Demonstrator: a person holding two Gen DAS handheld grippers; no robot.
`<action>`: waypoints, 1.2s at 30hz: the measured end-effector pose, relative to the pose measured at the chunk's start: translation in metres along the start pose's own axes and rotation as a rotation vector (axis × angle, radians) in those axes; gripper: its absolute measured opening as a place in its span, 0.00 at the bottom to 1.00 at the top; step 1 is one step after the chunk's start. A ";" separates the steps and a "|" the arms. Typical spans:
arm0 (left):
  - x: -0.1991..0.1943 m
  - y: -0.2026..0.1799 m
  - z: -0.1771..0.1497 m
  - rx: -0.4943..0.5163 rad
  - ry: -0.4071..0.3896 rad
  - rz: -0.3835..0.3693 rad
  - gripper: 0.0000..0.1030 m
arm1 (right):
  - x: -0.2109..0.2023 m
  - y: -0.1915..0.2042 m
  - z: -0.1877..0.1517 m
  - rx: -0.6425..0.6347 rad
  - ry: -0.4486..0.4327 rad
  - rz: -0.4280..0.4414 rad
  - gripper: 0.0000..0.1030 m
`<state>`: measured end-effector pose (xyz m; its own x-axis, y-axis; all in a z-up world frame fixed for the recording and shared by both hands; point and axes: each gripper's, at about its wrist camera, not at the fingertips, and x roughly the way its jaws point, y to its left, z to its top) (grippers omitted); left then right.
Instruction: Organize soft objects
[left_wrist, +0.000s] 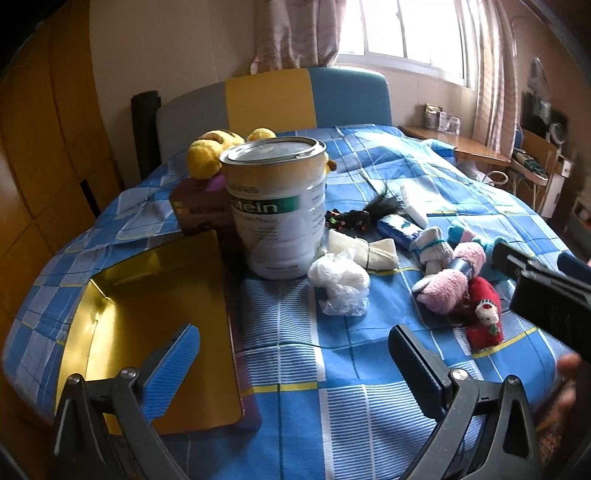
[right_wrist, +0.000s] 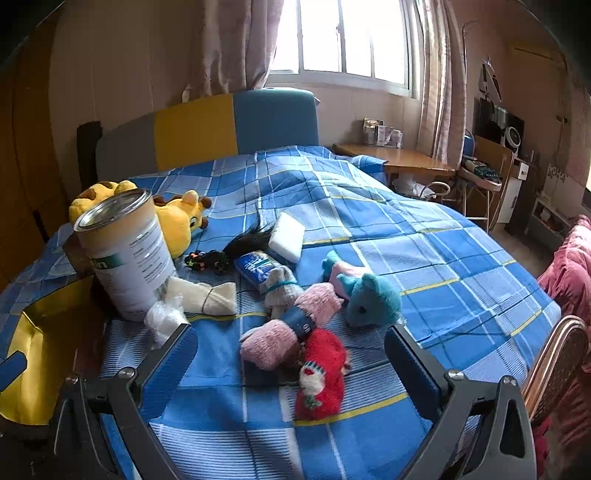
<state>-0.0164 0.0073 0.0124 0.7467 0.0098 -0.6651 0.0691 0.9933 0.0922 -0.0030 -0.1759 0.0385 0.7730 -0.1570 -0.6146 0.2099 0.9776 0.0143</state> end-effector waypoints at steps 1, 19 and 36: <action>0.000 -0.001 0.000 0.008 0.000 -0.003 1.00 | 0.000 -0.001 0.001 -0.004 -0.002 -0.004 1.00; 0.013 -0.020 -0.002 0.052 0.068 -0.153 1.00 | 0.053 -0.066 0.052 0.045 -0.054 -0.107 1.00; 0.073 -0.065 0.021 0.145 0.241 -0.457 0.82 | 0.089 -0.113 0.043 0.267 0.070 -0.027 1.00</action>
<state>0.0476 -0.0588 -0.0272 0.4474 -0.3767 -0.8112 0.4550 0.8767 -0.1561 0.0678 -0.3059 0.0161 0.7235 -0.1636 -0.6707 0.3877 0.9001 0.1987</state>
